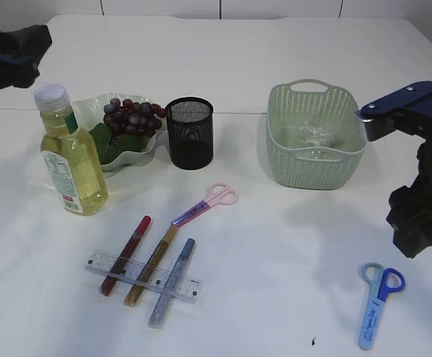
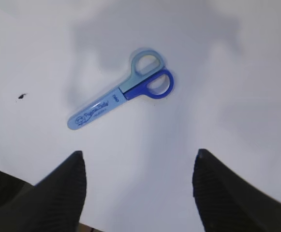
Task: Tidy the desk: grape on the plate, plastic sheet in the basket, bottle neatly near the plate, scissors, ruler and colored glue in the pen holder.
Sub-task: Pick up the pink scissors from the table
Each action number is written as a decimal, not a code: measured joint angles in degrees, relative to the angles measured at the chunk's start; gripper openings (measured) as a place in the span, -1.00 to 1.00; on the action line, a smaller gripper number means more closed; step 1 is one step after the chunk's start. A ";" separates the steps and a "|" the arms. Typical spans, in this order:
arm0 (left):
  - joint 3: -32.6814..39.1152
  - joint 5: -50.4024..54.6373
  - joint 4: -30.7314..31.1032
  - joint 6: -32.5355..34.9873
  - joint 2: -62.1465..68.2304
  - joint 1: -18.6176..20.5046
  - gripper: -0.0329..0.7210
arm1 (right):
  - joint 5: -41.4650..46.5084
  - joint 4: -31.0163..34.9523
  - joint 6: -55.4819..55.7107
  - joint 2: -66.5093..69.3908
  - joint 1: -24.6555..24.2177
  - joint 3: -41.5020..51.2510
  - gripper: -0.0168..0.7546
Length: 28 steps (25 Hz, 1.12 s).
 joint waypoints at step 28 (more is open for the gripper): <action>-25.43 88.42 5.08 -5.81 -14.96 -26.21 0.33 | 4.64 12.90 9.62 0.00 0.00 0.00 0.44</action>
